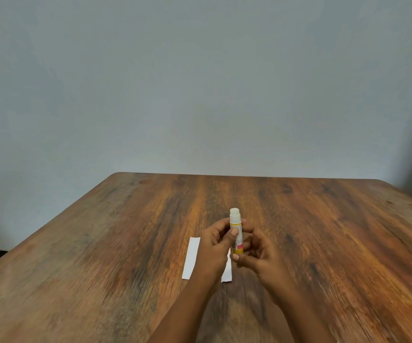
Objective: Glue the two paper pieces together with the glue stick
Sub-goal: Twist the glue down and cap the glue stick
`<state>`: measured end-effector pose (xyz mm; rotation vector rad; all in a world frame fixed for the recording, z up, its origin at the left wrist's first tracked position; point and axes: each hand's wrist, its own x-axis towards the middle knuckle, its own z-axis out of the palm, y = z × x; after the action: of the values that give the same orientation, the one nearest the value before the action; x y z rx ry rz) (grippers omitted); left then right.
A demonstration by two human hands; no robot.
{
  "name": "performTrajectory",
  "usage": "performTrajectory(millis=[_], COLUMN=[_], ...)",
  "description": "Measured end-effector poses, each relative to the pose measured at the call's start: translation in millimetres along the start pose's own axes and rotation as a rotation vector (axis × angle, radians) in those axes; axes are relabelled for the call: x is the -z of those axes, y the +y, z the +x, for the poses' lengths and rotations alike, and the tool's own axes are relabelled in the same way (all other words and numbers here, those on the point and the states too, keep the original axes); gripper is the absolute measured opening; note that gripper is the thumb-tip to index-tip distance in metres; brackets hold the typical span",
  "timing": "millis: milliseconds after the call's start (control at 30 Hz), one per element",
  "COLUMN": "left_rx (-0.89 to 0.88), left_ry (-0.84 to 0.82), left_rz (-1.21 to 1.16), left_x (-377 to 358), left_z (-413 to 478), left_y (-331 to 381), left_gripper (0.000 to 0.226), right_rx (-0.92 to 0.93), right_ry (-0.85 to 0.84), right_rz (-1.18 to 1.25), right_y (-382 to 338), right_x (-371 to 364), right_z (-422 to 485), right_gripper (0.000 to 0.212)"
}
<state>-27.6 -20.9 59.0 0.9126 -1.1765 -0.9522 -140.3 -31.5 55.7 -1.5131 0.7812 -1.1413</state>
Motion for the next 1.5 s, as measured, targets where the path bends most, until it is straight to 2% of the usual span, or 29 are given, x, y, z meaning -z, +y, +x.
performTrajectory(millis=[133,300,433,567,733,900,1067,1267,1400,1500], left_rx=[0.025,0.028,0.011,-0.001,0.009,0.007,-0.004,0.02,0.018,0.01], left_ry=[-0.026,-0.086,-0.063,-0.053,-0.091,-0.046,-0.068,-0.021,-0.062,-0.066], left_rz=[-0.008,-0.002,-0.023,-0.014,-0.046,-0.053,-0.048,-0.069,-0.083,-0.051], left_x=[-3,-1,-8,-13,-11,-17,-8,-9,-2,-2], left_z=[-3,-3,-7,-8,-3,-5,-2,-6,-6,-9], left_y=[3,8,8,9,12,5,4,-4,-2,-3], left_gripper=[0.023,0.02,0.021,0.02,0.02,0.018,0.019,0.017,0.018,0.018], right_rx=[0.039,-0.016,0.017,0.053,0.008,0.039,-0.013,0.011,0.021,-0.004], right_ry=[0.105,0.035,0.097,0.171,0.1,0.219,0.109,0.191,0.101,0.141], right_rz=[-0.107,0.069,-0.099,-0.154,0.043,-0.129,0.028,-0.097,0.022,0.012], right_y=[-1,-5,-6,-6,-8,-6,-5,-2,-2,1], right_x=[-3,7,4,-2,4,1,4,-2,-1,-2], right_z=[-3,-7,-9,-13,-13,-11,-13,-16,-18,-18], right_gripper=[0.049,0.048,0.046,0.042,0.047,0.042,0.046,0.043,0.045,0.041])
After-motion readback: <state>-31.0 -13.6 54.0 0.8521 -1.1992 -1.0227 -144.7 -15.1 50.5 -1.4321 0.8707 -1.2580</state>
